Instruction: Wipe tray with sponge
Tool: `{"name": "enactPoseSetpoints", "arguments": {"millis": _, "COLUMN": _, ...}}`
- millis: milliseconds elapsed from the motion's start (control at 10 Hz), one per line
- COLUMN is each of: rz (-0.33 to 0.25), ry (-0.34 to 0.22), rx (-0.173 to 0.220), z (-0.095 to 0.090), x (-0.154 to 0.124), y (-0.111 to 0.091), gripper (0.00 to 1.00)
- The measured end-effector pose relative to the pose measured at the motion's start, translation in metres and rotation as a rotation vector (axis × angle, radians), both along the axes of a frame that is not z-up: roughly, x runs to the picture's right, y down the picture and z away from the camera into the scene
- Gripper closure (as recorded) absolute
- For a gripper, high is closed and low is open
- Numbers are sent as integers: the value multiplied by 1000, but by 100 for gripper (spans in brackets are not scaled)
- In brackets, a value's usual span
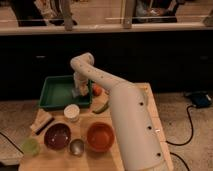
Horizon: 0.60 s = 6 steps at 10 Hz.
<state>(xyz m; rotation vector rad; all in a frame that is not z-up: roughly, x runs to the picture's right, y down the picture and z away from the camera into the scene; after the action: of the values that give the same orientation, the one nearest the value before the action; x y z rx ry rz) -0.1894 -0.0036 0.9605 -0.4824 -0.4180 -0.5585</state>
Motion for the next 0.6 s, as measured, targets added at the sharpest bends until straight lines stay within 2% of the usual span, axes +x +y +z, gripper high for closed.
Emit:
{"name": "enactPoseSetpoints", "arguments": {"millis": 200, "rz": -25, "ry": -44, "rx": -8, "z": -3, "x": -17, "y": 4, "gripper": 100}}
{"name": "enactPoseSetpoints", "arguments": {"millis": 400, "rz": -53, "ry": -97, "rx": -29, "z": -20, "x": -23, "y": 21, "gripper": 100}}
{"name": "enactPoseSetpoints", "arguments": {"millis": 600, "rz": -46, "ry": -107, "rx": -44, "z": -35, "x": -14, "y": 35, "gripper": 100}}
